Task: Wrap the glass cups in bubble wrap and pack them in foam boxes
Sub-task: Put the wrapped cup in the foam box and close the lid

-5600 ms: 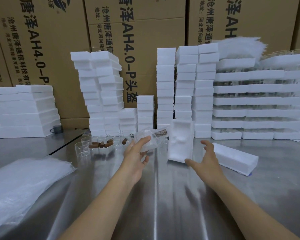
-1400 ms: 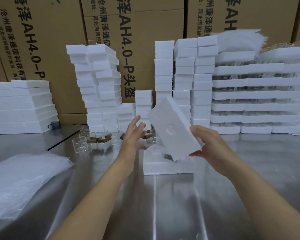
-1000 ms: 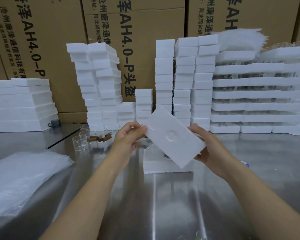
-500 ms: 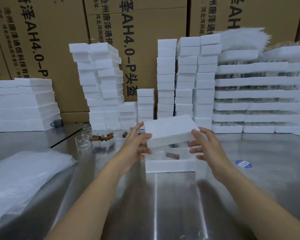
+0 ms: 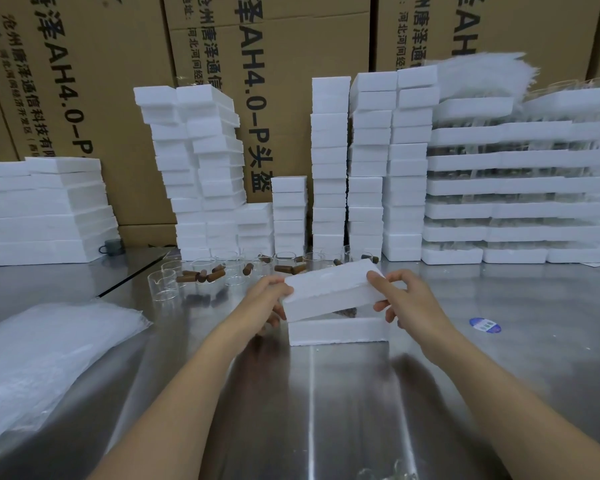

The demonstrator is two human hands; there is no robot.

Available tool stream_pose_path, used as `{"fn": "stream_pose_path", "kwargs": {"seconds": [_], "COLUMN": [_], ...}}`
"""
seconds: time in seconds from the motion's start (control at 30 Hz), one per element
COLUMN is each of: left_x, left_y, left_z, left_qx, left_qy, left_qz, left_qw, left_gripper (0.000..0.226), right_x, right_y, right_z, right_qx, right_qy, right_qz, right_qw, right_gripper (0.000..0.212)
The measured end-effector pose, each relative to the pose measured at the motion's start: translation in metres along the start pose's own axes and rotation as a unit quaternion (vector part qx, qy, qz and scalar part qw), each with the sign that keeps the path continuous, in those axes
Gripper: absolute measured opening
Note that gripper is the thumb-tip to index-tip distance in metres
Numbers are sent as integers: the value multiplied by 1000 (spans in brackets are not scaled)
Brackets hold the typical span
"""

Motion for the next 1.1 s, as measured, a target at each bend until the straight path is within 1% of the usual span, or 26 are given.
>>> {"fn": "stream_pose_path", "kwargs": {"seconds": [0.13,0.3,0.4,0.47,0.5,0.57,0.63,0.67,0.8,0.9,0.97,1.0,1.1], "left_x": [0,4,7,9,12,18,24,26,28,28,31,32,38], "left_y": [3,4,6,9,10,15,18,18,15,12,8,7,2], "left_z": [-2,-1,-1,-2,-1,0,2,1,-1,1,3,4,6], "left_qx": [0,11,15,23,39,99,147,156,143,141,146,144,121], "left_qy": [2,13,22,32,32,37,74,84,100,95,95,89,21], "left_qz": [-1,-10,0,14,22,35,40,39,27,11,16,15,-3], "left_qw": [1000,1000,1000,999,998,994,986,983,984,985,985,985,992], "left_gripper": [18,21,21,26,33,46,41,38,38,41,41,42,44], "right_x": [2,-1,-5,-4,-3,0,0,-1,-3,-1,-2,-3,-6], "right_y": [0,2,3,2,2,1,1,2,6,6,5,5,3], "right_z": [-3,6,7,6,6,7,8,7,8,11,14,15,20], "right_qx": [-5,29,11,-3,-6,-10,-35,-49,-57,-59,-59,-53,-29], "right_qy": [-7,8,-25,-30,-33,-60,-107,-129,-165,-169,-159,-146,-107], "right_qz": [2,22,46,33,13,-20,-22,-18,-30,-42,-44,-45,-68], "right_qw": [1000,999,999,999,999,998,993,990,984,983,985,987,992], "right_gripper": [41,37,29,21,22,26,28,29,31,30,28,27,24]}}
Point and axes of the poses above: each hand's wrist, its own y-axis towards the middle knuckle, its own x-axis out of the palm, z = x × y, the point moved 4 cm from there along y, towards the middle knuckle, and after that the axes turned 13 degrees about y, right-handed, at the moved point
